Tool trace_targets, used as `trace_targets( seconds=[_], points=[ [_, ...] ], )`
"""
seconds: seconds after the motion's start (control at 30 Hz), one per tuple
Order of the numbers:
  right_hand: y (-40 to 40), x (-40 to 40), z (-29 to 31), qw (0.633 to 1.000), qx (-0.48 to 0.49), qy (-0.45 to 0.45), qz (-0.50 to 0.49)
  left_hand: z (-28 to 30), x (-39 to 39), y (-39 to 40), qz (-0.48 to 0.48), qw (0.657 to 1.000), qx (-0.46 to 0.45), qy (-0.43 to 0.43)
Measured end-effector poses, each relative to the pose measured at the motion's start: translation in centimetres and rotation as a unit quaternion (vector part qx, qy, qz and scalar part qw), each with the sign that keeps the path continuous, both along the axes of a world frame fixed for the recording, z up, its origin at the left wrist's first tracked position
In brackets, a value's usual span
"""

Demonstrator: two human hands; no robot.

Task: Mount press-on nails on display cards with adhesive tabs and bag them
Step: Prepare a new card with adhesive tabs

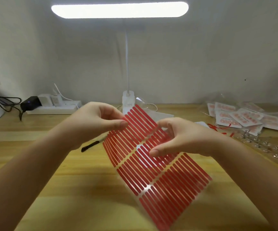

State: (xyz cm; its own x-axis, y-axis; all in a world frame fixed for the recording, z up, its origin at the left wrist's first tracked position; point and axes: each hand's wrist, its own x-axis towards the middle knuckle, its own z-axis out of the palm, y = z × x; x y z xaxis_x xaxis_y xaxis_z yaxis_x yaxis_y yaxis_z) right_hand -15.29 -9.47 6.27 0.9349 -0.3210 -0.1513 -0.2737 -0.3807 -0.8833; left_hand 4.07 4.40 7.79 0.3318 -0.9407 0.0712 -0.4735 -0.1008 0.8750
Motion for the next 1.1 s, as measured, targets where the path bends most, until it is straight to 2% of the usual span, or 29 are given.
trace_targets(
  seconds=[0.17, 0.3, 0.47, 0.5, 0.63, 0.73, 0.9, 1.1],
  points=[
    [-0.2, -0.6, 0.7, 0.999, 0.010, 0.028, 0.022, 0.2, 0.9, 0.2, 0.022, 0.999, 0.012, 0.019],
    [-0.5, -0.7, 0.9, 1.000, 0.021, 0.014, 0.008, 0.1, 1.3, 0.5, 0.002, 1.000, 0.015, 0.003],
    [-0.8, -0.7, 0.9, 0.999, 0.046, -0.001, 0.011, -0.7, 1.1, 0.0, 0.025, 0.993, -0.109, -0.030],
    [-0.9, -0.8, 0.9, 0.999, 0.051, -0.001, 0.013, -0.7, 1.1, 0.0, 0.018, 0.993, -0.111, -0.031],
    [-0.9, -1.0, 1.0, 0.999, 0.046, 0.000, 0.012, -0.3, 1.9, 0.4, -0.067, 0.998, -0.002, -0.012],
    [-0.8, -0.8, 0.9, 1.000, 0.010, 0.003, 0.007, -0.1, 2.5, 0.5, -0.087, 0.996, 0.012, 0.012],
    [-0.8, -0.7, 0.9, 1.000, 0.031, 0.002, 0.001, -0.4, 3.4, 0.5, -0.082, 0.995, -0.016, 0.057],
    [-1.9, -1.3, 1.4, 0.999, 0.026, -0.013, -0.022, 0.0, 4.5, 0.6, 0.007, 0.990, -0.093, 0.110]
  ],
)
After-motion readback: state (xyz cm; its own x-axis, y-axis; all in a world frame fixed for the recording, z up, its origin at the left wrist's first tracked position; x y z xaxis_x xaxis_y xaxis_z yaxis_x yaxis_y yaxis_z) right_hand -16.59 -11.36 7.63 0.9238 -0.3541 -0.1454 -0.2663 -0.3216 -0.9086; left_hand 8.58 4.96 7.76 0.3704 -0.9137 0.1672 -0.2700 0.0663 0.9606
